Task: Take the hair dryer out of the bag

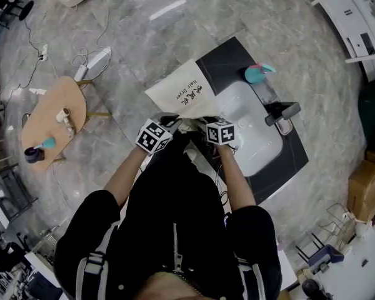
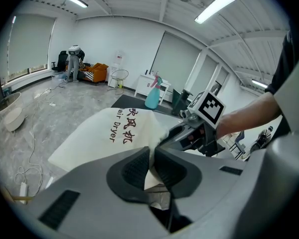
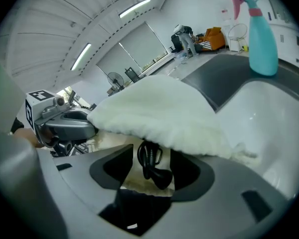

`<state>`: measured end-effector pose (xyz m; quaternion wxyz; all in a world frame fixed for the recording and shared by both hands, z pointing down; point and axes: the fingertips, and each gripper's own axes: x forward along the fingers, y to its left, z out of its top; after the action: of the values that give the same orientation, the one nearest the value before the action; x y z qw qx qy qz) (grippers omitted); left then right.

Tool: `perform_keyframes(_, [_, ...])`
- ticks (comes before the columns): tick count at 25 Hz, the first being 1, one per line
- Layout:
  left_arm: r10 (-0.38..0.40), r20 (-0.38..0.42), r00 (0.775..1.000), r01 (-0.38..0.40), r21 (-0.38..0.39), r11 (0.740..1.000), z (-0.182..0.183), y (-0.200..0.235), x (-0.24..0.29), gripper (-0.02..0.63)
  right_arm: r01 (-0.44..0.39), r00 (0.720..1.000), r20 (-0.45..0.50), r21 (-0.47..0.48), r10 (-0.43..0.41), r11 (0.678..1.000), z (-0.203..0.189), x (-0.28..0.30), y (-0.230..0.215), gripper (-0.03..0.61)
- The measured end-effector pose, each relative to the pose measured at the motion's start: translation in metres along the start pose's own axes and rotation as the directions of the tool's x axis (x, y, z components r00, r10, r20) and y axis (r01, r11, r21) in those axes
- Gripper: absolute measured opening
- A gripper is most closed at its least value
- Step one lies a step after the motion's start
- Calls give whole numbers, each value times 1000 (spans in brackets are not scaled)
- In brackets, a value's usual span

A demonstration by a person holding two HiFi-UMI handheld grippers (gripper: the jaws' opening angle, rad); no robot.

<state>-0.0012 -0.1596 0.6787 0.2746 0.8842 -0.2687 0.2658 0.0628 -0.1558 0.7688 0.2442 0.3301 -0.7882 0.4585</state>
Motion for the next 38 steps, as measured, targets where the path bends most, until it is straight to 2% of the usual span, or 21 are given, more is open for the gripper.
perform_keyframes(5, [-23,-4,1000,23,21,1000,0,-6,-1,49,-24,999,-37,-11,24,1000,0,8,9,236])
perform_keyframes(8, [-35,-8,999,35,29,999,0,-9,-1,49,-7,998,-58,-33,5,999,-5,13,7,233])
perform_keyframes(10, [-39,-8,999,39,31,999,0,-9,-1,49,11,998,-58,-55,-14,998,-2,12,6,207])
perform_keyframes(17, [-31,-12,999,32,35,999,0,-10,0,51,-10,996,-88,-89,2,996,-8,16,7,182])
perform_keyframes(19, [-27,-13,1000,28,38,999,0,-10,0,49,-3,996,-84,-96,-5,995,-10,18,5,153])
perform_keyframes(25, [-22,-12,1000,22,42,999,-2,-10,1,49,32,998,-59,-100,-38,994,-8,17,3,127])
perform_keyframes(28, [-14,-12,1000,14,39,999,-2,-10,1,49,65,996,-60,-121,-72,991,-3,8,4,121])
perform_keyframes(38, [1,-10,1000,0,40,999,-3,-10,1,49,73,995,-54,-122,-80,990,-17,5,2,117])
